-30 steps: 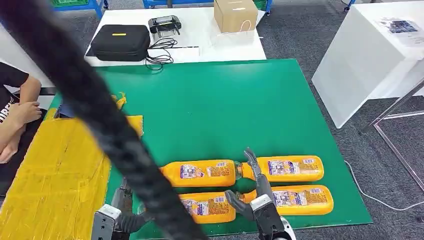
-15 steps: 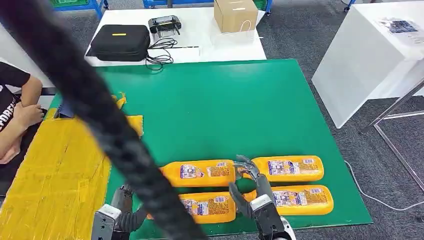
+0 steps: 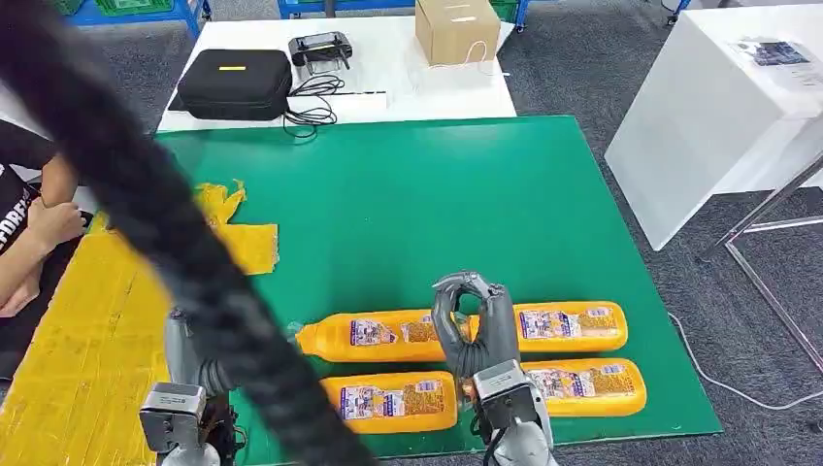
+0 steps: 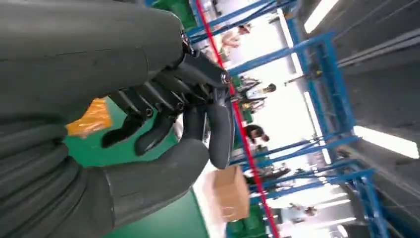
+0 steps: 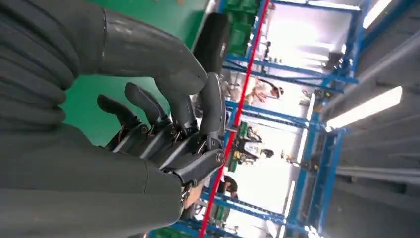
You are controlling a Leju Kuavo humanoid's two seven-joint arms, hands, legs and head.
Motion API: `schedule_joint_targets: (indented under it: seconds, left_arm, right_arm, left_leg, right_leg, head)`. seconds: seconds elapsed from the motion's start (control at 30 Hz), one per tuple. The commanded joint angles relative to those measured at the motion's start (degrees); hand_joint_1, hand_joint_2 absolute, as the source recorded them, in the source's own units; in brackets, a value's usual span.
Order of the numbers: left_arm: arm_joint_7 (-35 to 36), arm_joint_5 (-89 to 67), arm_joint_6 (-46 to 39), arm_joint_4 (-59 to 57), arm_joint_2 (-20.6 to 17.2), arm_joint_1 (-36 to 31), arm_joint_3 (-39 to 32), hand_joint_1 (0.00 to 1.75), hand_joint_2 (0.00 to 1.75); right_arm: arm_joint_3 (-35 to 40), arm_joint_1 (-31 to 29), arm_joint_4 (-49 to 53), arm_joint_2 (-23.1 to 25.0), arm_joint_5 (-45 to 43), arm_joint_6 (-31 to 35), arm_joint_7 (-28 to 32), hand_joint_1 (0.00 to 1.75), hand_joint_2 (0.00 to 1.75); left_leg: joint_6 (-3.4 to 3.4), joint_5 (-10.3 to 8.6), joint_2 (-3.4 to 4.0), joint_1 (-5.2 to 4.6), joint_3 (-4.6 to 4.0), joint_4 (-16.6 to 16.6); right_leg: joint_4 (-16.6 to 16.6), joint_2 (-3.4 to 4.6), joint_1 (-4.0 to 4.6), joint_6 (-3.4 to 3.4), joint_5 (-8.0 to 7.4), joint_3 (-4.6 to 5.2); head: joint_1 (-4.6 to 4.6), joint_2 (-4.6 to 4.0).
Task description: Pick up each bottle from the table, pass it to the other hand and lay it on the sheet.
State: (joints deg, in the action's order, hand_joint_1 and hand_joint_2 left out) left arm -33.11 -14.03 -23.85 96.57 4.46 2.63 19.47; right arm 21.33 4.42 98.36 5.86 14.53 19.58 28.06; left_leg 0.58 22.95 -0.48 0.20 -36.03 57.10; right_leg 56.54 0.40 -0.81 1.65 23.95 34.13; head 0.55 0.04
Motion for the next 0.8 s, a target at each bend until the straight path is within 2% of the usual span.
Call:
schedule_joint_targets:
  seconds: [0.03,0.07,0.13,0.17,0.2,0.23,0.27,0.33,0.4,0.43,0.5,0.53,0.8]
  left_arm:
    - [-0.98,0.56,-0.32,-0.42,0.02,-1.59,0.8,1.75,1.75]
    - [-1.04,0.49,-0.67,-0.44,0.05,-1.68,0.64,1.75,1.75]
    - [-0.78,0.69,-0.7,-0.61,-0.07,-1.91,0.16,1.75,1.75]
    - [-0.61,1.02,-0.73,-0.68,0.07,-1.93,-0.41,1.75,1.75]
    - [-0.42,1.69,-0.59,-0.85,0.21,-2.1,-1.12,1.73,1.75]
    - [-0.36,2.1,-0.34,-0.92,0.3,-2.19,-1.45,0.52,1.75]
    - [-0.31,2.43,-0.12,-0.99,0.37,-2.24,-2.04,0.0,1.75]
    - [-0.03,2.41,0.14,-1.08,0.34,-2.15,-2.77,0.0,1.75]
    - [0.64,1.83,0.95,-1.15,0.49,-2.07,-3.66,0.0,1.75]
    - [1.03,1.53,1.43,-1.13,0.65,-2.09,-4.08,0.0,1.75]
    - [2.08,0.89,2.57,-0.99,1.14,-2.26,-4.6,0.0,1.75]
    - [2.43,0.6,2.86,-0.97,1.32,-2.34,-4.71,0.0,1.75]
    - [2.39,1.73,3.57,-1.01,2.44,-2.56,-5.8,0.0,1.75]
  right_arm:
    - [1.99,-2.63,-0.88,-1.27,-0.17,0.73,0.57,1.75,1.75]
    - [2.13,-3.09,-1.11,-1.53,0.62,1.31,0.66,1.75,1.75]
    - [2.24,-4.44,-1.85,-2.23,2.32,1.45,-0.62,1.75,1.75]
    - [2.33,-5.02,-2.2,-2.52,3.33,1.5,-1.37,1.34,1.75]
    - [2.22,-5.69,-2.59,-2.55,4.3,1.94,-1.73,0.31,1.75]
    - [2.23,-5.95,-2.78,-2.54,5.04,2.3,-1.94,0.0,1.75]
    - [2.57,-6.6,-3.3,-2.92,7.68,2.95,-3.4,0.0,1.75]
    - [4.01,-8.19,-5.06,-4.78,13.0,1.61,-7.66,0.0,1.75]
    - [5.73,-10.45,-8.35,-6.97,20.72,-0.37,-12.64,0.0,1.75]
    - [7.18,-12.32,-11.49,-8.52,26.53,-2.35,-15.95,0.0,1.75]
    - [9.28,-15.06,-16.24,-9.1,33.28,-4.23,-19.04,0.0,1.75]
    - [10.23,-15.89,-17.85,-9.26,35.92,-4.73,-20.21,0.0,1.75]
    - [15.82,-19.46,-24.68,-10.25,42.21,-8.14,-23.12,0.0,1.75]
  left_leg:
    - [-0.02,0.21,0.09,0.1,0.28,0.04]
    - [0.01,0.06,0.02,0.01,0.04,-0.01]
    - [-0.02,0.14,0.03,0.03,0.12,0.03]
    - [-0.01,0.12,0.05,0.02,0.06,0.01]
    - [-0.04,0.3,0.12,0.14,0.34,0.09]
    - [-0.01,0.17,0.1,0.03,0.13,0.02]
    - [-0.03,0.24,0.12,0.09,0.24,0.04]
    - [-0.01,0.15,0.09,0.03,0.12,-0.01]
    - [-0.03,0.26,0.19,0.14,0.33,0.03]
    - [0.0,0.16,0.19,0.05,0.19,-0.03]
    - [0.0,0.23,0.26,0.12,0.38,-0.05]
    - [0.0,0.17,0.25,0.07,0.24,-0.04]
    - [-0.01,0.22,0.13,0.08,0.27,0.0]
  right_leg:
    - [-0.08,0.01,0.12,-0.07,0.14,-0.34]
    - [-0.04,-0.02,0.02,-0.02,0.03,-0.06]
    - [-0.04,-0.03,0.05,0.06,0.14,-0.17]
    - [-0.04,0.01,0.04,0.08,0.1,-0.09]
    - [-0.09,0.01,0.18,0.01,0.22,-0.43]
    - [-0.05,0.04,0.05,0.06,0.11,-0.15]
    - [-0.08,0.04,0.12,0.03,0.15,-0.3]
    - [-0.08,0.04,0.05,0.07,0.09,-0.15]
    - [-0.15,0.09,0.17,0.03,0.14,-0.4]
    - [-0.14,0.13,0.07,0.08,0.06,-0.21]
    - [-0.24,0.17,0.15,0.06,0.08,-0.44]
    - [-0.18,0.19,0.1,0.08,0.04,-0.26]
    - [-0.14,0.06,0.11,0.05,0.14,-0.35]
  head:
    - [0.0,0.0]
    - [0.0,0.0]
    - [0.0,0.0]
    - [0.0,0.0]
    - [0.0,0.0]
    - [0.0,0.0]
    - [0.0,0.0]
    - [0.0,0.0]
    - [0.0,0.0]
    - [0.0,0.0]
    - [0.0,0.0]
    - [0.0,0.0]
    - [0.0,0.0]
